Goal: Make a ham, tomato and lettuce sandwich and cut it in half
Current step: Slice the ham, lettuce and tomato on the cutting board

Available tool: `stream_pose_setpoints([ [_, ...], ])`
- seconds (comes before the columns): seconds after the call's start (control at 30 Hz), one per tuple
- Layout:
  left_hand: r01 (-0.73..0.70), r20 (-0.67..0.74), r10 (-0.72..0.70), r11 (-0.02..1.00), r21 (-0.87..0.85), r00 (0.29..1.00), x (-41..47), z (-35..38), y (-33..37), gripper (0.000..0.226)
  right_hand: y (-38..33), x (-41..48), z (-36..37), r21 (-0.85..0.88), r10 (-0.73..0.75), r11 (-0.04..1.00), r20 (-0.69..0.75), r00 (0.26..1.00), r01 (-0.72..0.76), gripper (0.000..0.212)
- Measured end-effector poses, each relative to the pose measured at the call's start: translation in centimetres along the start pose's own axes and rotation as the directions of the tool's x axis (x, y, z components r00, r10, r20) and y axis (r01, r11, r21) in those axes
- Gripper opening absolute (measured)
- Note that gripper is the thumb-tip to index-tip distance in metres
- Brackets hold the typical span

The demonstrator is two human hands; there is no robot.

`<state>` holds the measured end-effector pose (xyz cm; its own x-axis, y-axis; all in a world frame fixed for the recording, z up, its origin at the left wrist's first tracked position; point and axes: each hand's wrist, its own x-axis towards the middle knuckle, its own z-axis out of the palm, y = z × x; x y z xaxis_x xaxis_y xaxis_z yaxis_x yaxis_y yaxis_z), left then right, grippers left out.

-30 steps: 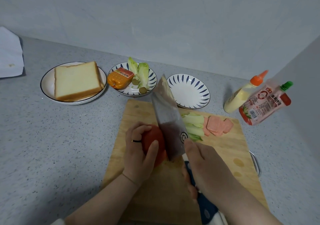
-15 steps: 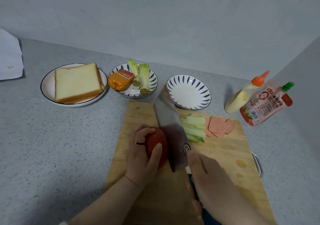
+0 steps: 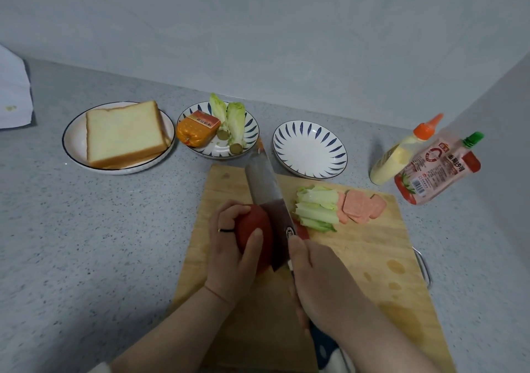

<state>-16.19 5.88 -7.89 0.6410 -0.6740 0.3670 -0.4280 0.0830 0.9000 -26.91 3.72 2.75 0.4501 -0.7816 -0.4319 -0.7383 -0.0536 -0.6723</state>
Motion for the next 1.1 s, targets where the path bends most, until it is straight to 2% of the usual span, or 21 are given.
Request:
stream_pose_setpoints([
  [0.17, -0.034, 0.014, 0.034, 0.999, 0.005, 0.999, -0.2, 0.0, -0.1, 0.036, 1.6, -1.7, 0.0, -0.034, 0.076, 0.996, -0.04, 0.996, -0.078, 0.037],
  [0.33, -0.019, -0.003, 0.019, 1.0, 0.019, 1.0, 0.0, 0.0, 0.0, 0.04, 0.8, 0.2, 0.7, -0.003, 0.004, 1.0, -0.007, 1.0, -0.004, 0.038],
  [0.47, -0.048, 0.002, 0.048, 0.999, 0.015, 0.999, -0.1, 0.1, 0.0, 0.038, 2.2, -1.0, 0.9, 0.01, 0.061, 0.998, -0.027, 0.998, -0.061, 0.036],
  [0.63, -0.058, -0.012, 0.059, 0.998, 0.014, 0.998, 0.0, 0.1, 0.1, 0.036, 1.7, 0.6, 1.6, 0.036, 0.028, 0.999, 0.002, 1.0, -0.028, 0.038],
  [0.73, -0.07, 0.004, 0.07, 0.997, 0.018, 0.998, -0.1, 0.1, 0.0, 0.033, 3.0, -0.2, 1.6, -0.026, 0.047, 0.998, -0.051, 0.998, -0.048, 0.036],
  [0.9, -0.049, 0.001, 0.049, 0.999, 0.015, 0.999, -0.2, 0.1, 0.0, 0.04, 2.6, 1.4, 2.7, -0.017, 0.042, 0.999, -0.052, 0.998, -0.043, 0.035],
  [1.1, -0.051, 0.01, 0.051, 0.999, 0.007, 0.999, 0.0, 0.0, 0.0, 0.035, 3.8, 1.5, 3.5, -0.035, 0.042, 0.998, -0.073, 0.996, -0.045, 0.031],
])
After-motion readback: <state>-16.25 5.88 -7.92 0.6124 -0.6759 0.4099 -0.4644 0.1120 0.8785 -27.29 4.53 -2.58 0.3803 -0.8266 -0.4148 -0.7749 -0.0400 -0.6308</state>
